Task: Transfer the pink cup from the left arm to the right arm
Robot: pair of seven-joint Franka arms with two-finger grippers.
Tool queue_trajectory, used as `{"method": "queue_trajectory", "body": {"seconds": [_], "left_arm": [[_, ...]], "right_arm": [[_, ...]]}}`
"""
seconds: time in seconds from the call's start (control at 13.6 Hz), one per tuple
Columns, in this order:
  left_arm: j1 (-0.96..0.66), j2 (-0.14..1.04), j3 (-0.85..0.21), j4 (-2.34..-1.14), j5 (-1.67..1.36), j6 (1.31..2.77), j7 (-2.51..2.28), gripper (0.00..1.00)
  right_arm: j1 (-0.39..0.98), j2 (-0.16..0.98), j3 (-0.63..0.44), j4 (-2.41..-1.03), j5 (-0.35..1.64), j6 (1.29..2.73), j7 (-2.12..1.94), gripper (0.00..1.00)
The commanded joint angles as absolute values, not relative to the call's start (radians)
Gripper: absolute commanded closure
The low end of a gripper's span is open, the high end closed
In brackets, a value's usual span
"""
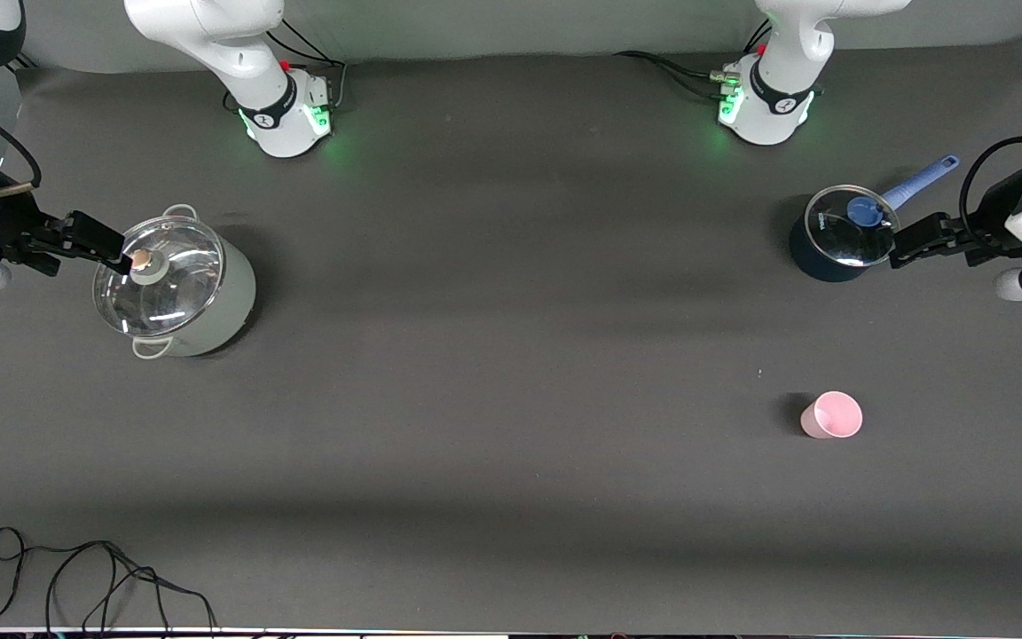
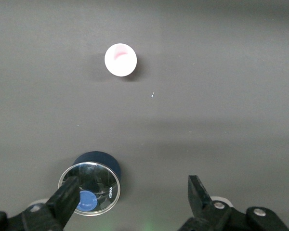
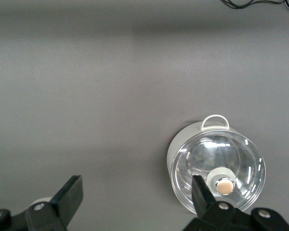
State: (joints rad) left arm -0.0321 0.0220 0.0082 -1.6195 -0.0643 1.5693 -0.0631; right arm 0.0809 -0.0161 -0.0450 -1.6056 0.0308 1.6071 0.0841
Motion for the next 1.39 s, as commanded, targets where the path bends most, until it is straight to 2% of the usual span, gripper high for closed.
{"method": "queue_trajectory", "body": {"seconds": [0.0, 1.03, 1.32], "left_arm": [[-0.063, 0.024, 0.022, -1.618, 0.001, 1.562, -0.058, 0.0], [-0.055, 0.029, 0.021, -1.611, 0.002, 1.578, -0.017, 0.0], [0.069, 0.113, 0.029, -1.573, -0.151, 1.669, 0.366, 0.0]], "right_arm": [[0.072, -0.025, -0.038, -1.608, 0.044, 1.602, 0.069, 0.0], [0.08, -0.002, -0.04, -1.601, 0.044, 1.598, 0.08, 0.0], [0.081, -0.003, -0.04, -1.601, 0.044, 1.597, 0.078, 0.0]]}}
